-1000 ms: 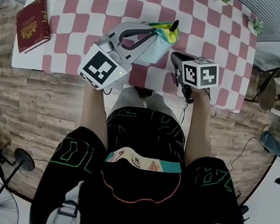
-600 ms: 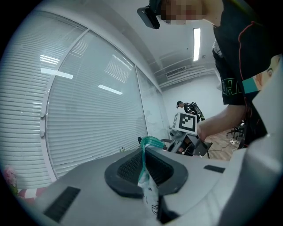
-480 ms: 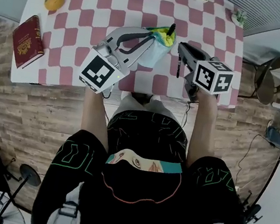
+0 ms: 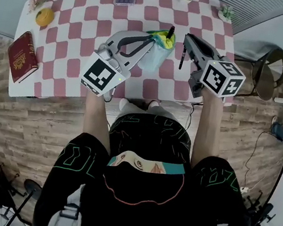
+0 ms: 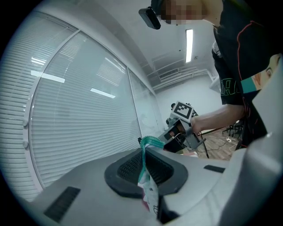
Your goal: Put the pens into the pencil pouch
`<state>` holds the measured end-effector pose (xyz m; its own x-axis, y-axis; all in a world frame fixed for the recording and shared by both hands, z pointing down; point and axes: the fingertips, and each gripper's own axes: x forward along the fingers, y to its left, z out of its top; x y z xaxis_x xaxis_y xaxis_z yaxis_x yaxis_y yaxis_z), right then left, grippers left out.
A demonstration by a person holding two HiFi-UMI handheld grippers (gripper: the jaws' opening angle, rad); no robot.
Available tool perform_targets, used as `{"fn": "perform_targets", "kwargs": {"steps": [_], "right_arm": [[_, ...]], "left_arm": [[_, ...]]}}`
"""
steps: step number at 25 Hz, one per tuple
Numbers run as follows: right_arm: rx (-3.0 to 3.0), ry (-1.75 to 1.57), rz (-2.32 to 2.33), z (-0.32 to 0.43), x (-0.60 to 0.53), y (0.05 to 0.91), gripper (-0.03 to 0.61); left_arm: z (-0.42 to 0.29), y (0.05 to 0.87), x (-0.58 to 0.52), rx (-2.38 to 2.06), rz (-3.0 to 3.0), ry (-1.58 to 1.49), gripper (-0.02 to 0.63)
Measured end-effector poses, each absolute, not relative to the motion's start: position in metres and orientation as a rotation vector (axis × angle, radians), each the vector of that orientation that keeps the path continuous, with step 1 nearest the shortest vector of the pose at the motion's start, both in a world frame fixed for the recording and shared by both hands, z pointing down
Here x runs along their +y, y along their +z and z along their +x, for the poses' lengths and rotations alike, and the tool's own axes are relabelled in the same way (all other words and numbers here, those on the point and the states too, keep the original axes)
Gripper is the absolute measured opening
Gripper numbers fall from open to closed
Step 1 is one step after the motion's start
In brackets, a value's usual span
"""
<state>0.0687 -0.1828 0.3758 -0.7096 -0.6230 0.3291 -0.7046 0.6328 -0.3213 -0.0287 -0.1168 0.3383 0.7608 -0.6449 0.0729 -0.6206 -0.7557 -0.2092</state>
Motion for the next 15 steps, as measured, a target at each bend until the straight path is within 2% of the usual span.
{"fn": "perform_targets", "kwargs": {"steps": [15], "right_arm": [[-2.892, 0.42, 1.351, 0.131, -0.212, 0.267, 0.049]], "left_arm": [[0.028, 0.328, -0.133, 0.908, -2.769, -0.216, 0.015]]}}
